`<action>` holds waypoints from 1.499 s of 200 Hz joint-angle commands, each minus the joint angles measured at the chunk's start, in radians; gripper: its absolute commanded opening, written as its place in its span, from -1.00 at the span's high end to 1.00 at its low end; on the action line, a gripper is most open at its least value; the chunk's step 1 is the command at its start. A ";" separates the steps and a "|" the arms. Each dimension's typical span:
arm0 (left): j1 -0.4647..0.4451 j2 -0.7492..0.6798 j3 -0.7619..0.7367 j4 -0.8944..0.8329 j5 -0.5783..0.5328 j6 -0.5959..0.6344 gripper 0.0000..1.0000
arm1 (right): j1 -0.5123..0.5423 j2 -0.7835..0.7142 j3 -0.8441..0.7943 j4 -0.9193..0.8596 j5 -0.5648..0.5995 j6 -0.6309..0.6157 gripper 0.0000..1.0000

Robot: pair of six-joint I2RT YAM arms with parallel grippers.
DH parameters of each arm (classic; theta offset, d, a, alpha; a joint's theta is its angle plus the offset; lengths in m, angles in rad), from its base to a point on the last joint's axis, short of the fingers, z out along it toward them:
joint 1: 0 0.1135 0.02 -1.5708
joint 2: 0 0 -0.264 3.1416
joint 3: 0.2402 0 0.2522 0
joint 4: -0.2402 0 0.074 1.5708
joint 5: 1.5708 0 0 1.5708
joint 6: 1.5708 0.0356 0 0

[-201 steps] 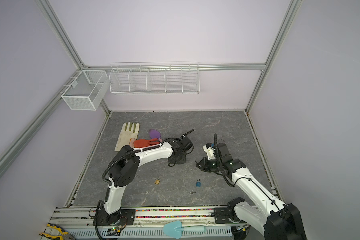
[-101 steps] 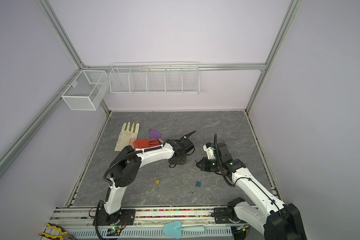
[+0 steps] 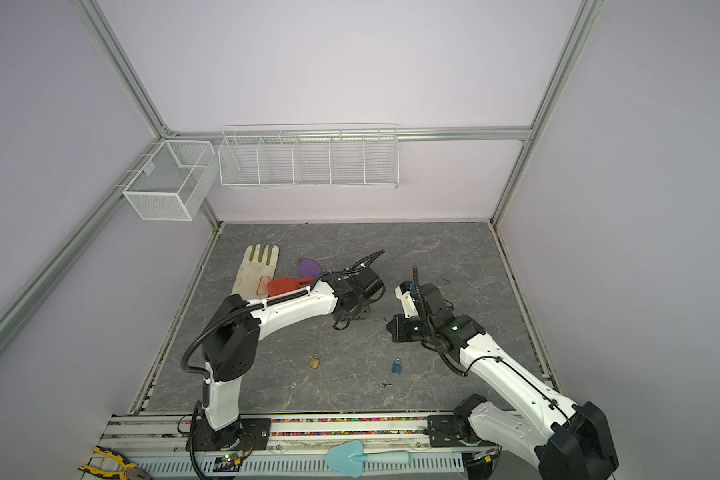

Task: Unlock with the key
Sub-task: 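Lift the blue padlock with the left gripper while the right brings the key closer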

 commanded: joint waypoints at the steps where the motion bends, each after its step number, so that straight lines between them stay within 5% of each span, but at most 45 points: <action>1: 0.020 -0.128 -0.039 0.049 -0.033 -0.133 0.79 | 0.053 -0.034 0.020 0.043 0.116 0.029 0.87; 42: 0.029 -0.317 -0.154 0.180 -0.075 -0.294 0.99 | 0.138 -0.036 0.019 0.159 0.222 0.066 0.88; 73: 0.031 -0.448 -0.291 0.385 -0.051 -0.356 1.00 | 0.227 -0.019 0.005 0.288 0.324 0.082 0.88; 112: 0.029 -0.584 -0.390 0.412 -0.110 -0.476 1.00 | 0.334 0.044 0.039 0.376 0.480 0.079 0.88; 198: 0.025 -0.705 -0.460 0.421 -0.180 -0.517 1.00 | 0.379 0.256 0.164 0.606 0.381 0.029 0.87; 300: 0.026 -0.738 -0.456 0.418 -0.229 -0.451 1.00 | 0.401 0.277 0.181 0.579 0.363 0.004 0.88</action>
